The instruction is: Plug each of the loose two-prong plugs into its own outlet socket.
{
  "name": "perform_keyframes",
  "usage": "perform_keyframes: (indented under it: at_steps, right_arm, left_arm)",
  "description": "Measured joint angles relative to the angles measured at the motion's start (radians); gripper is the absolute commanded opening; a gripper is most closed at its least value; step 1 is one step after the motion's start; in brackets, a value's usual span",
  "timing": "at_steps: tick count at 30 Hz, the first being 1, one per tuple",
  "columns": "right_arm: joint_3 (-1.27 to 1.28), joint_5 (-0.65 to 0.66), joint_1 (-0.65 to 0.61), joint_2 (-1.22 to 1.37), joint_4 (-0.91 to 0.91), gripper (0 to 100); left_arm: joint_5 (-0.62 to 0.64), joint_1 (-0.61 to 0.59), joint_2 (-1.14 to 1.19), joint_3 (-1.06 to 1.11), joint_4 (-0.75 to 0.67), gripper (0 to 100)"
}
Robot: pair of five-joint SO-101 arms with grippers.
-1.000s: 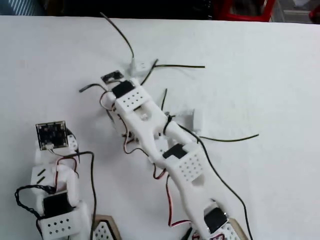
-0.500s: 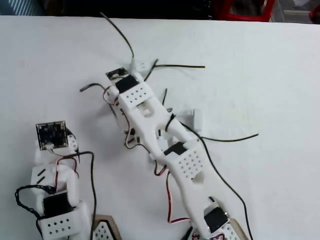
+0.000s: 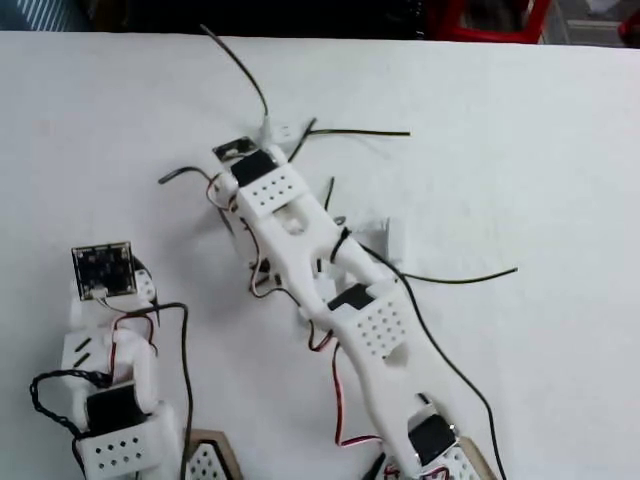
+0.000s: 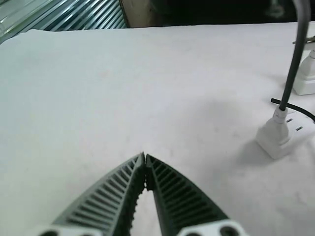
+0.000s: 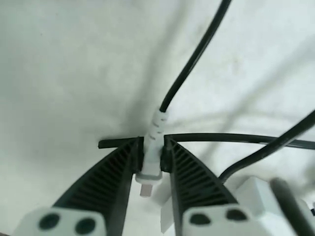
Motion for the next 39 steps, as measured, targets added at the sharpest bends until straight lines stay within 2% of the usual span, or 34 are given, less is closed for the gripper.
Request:
perform_keyframes:
  at_steps: [8, 16, 20, 27, 33, 39]
  right_arm:
    - [0.071, 0.0, -0.002, -0.087, 0.0, 1.7]
    - [0.376, 0.0, -0.006, -0.511, 0.0, 1.7]
    - [0.551, 0.0, -0.054, -0.75, -0.006, 1.7]
    - [0.827, 0.0, -0.08, -1.086, -0.167, 1.7]
    - [0.993, 0.0, -0.13, -1.31, -0.288, 1.7]
    - [1.174, 0.0, -0.186, -1.522, -0.454, 1.7]
  left_arm:
    - [0.0, 0.0, 0.0, 0.0, 0.0, 2]
    - [0.0, 0.02, 0.0, 0.0, 0.0, 2]
    - [0.0, 0.031, 0.0, 0.0, 0.0, 2]
    - [0.0, 0.083, 0.0, -0.015, 0.0, 2]
    - [0.0, 0.095, 0.0, -0.135, 0.0, 2]
    - [0.163, 0.095, 0.0, -0.252, 0.0, 2]
